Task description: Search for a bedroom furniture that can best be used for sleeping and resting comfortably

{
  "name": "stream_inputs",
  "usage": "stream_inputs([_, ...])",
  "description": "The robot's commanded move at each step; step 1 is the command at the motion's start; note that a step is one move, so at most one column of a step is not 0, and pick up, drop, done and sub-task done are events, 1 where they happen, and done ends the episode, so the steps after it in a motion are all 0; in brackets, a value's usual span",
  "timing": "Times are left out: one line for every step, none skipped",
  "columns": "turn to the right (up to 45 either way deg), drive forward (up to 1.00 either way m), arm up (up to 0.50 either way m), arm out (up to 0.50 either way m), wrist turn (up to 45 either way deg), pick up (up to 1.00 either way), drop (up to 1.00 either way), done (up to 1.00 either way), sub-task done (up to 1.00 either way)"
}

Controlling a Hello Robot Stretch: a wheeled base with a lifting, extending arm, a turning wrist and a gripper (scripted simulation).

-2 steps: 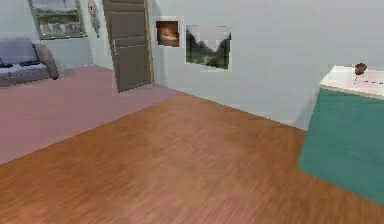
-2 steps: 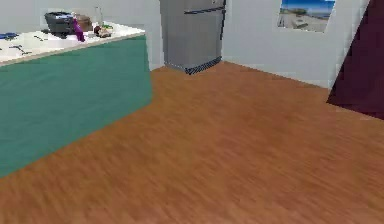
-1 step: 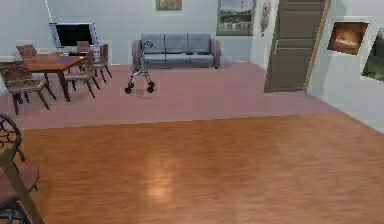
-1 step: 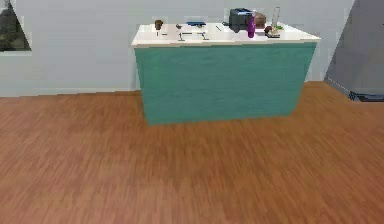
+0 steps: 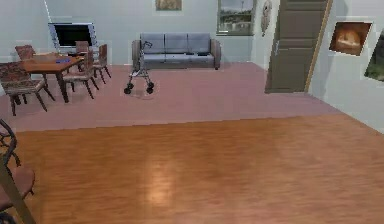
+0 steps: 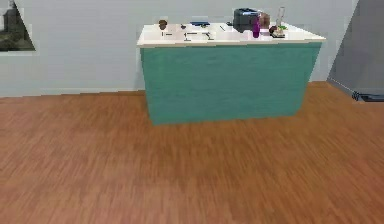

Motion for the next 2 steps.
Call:
stream_inputs([9.0, 0.0, 0.0, 0.0, 0.0, 0.0, 0.0, 0.0, 0.0])
stream_inputs([0.0, 1.0, 0.0, 0.0, 0.0, 0.0, 0.0, 0.0, 0.0])
